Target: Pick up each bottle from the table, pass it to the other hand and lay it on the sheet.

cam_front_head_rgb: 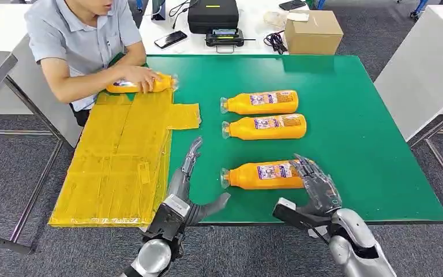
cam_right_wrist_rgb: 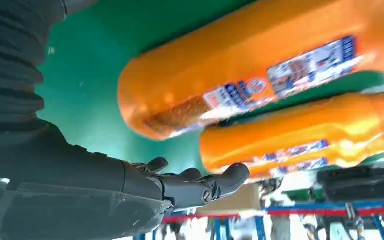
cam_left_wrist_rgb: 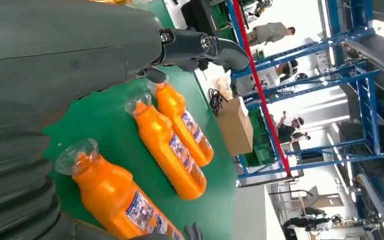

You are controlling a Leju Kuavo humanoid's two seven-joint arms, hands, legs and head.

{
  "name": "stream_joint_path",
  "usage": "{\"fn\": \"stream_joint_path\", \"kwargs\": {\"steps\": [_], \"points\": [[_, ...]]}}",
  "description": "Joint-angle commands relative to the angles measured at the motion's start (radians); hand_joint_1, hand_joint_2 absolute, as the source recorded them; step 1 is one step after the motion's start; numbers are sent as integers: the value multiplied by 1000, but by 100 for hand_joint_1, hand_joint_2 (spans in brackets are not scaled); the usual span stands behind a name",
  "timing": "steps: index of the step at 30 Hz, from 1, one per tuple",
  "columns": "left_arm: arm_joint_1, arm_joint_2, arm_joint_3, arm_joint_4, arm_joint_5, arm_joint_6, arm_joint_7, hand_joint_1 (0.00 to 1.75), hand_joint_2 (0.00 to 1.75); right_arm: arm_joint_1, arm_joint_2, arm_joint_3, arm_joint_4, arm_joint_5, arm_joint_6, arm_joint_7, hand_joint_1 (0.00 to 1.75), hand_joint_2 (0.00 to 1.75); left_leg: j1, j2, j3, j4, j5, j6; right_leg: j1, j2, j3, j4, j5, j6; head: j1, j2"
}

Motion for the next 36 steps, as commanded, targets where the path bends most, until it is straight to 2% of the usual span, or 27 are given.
{"fn": "stream_joint_path", "kwargs": {"steps": [1, 6, 13, 21, 28, 31, 36], "points": [[-60, 23, -56, 59, 31, -6, -7, 0, 175, -201, 11, 100, 240, 75, -30, 11, 0, 175, 1, 5, 3, 0, -1, -2, 1, 4, 2, -1, 1, -2, 0, 0], [-77, 17, -81, 78, 38, -7, -16, 0, 175, -265, 20, 156, 320, 122, -43, 16, 0, 175, 2, 4, 5, 0, -1, -3, 2, 4, 4, -1, 0, -3, 0, 0], [-100, 13, -109, 94, 57, -9, -22, 0, 175, -348, 76, 223, 451, 118, -26, 4, 0, 175, 1, 5, 5, 0, -1, -2, 2, 5, 3, -1, 1, -2, 0, 0], [-110, 15, -131, 104, 88, -29, -16, 0, 175, -352, 68, 265, 516, 91, -18, -3, 0, 175, 2, 2, 5, 0, -1, -2, 2, 1, 4, -1, 0, -2, 0, 0], [-105, 21, -134, 103, 111, -59, 0, 0, 175, -406, 28, 318, 577, 62, 81, 61, 0, 175, 1, 2, 4, 0, -1, -2, 1, 1, 4, -1, 0, -2, 0, 0], [-104, 21, -134, 102, 112, -62, 0, 0, 175, -410, 28, 320, 582, 62, 82, 73, 0, 175, 1, 0, 3, 0, 0, -1, 1, 0, 2, -1, 0, -1, 0, 0], [-90, 26, -124, 89, 90, -40, 13, 0, 175, -439, 40, 356, 594, 121, 84, 182, 0, 175, 1, 3, 5, 0, -1, -2, 1, 2, 4, -1, 0, -2, 0, 0]]}}
